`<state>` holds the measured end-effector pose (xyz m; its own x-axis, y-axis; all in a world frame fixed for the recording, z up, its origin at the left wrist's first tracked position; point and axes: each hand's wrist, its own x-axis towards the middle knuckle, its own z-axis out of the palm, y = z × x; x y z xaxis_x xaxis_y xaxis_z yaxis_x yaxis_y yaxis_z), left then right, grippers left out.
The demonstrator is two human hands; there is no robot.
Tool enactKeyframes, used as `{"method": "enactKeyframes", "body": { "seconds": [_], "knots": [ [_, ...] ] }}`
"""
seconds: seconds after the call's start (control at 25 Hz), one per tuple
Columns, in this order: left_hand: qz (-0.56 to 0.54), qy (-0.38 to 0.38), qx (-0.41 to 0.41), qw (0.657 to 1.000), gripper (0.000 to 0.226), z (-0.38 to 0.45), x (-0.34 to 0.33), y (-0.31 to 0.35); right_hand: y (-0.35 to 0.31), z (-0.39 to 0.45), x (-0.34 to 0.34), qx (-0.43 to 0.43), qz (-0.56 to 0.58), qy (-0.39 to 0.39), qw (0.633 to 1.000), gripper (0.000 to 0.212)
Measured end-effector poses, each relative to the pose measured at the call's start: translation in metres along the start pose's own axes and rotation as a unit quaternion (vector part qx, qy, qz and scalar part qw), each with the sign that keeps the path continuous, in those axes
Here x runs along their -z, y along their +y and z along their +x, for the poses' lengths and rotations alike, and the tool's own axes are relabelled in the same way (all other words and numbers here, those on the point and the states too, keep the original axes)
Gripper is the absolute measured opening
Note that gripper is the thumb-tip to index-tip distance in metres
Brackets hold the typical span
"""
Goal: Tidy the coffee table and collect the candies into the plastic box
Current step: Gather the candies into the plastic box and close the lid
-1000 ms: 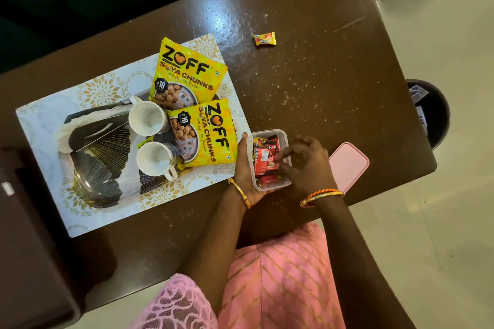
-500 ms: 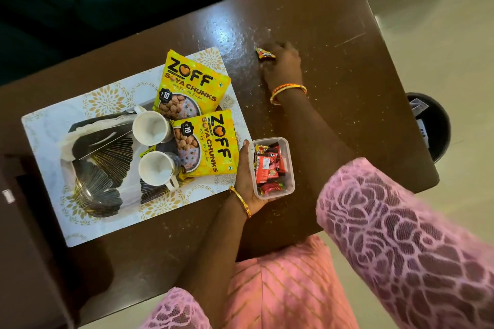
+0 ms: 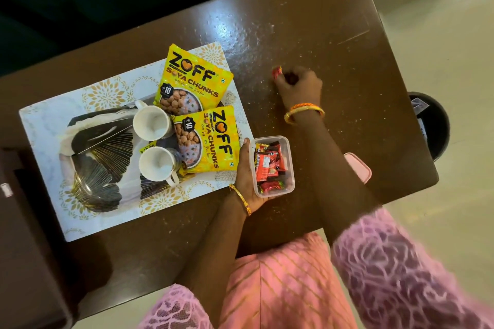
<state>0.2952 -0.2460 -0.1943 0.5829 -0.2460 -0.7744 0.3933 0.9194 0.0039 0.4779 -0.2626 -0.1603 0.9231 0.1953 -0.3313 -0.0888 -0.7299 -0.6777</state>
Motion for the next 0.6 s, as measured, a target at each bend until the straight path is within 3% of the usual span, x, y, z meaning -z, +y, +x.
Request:
{"method": "enactKeyframes", "body": {
  "seconds": [0.16,0.32,0.48,0.6],
  "knots": [
    [0.003,0.003,-0.012,1.000,0.070,0.001,-0.001,-0.004,0.020,-0.087,0.044,-0.067,0.061,-0.051,0.995,0.017],
    [0.028,-0.003,-0.056,0.998,0.060,-0.002,-0.002,-0.010,0.036,-0.145,0.053,-0.053,-0.018,-0.065,0.996,0.015],
    [0.028,0.016,-0.032,0.999,0.061,-0.004,-0.001,-0.019,0.039,-0.163,0.036,-0.026,-0.092,-0.073,0.993,0.027],
    [0.035,0.025,-0.026,0.999,0.063,-0.002,-0.001,-0.022,0.049,-0.168,0.040,-0.021,-0.065,-0.034,0.997,0.021]
  ]
}}
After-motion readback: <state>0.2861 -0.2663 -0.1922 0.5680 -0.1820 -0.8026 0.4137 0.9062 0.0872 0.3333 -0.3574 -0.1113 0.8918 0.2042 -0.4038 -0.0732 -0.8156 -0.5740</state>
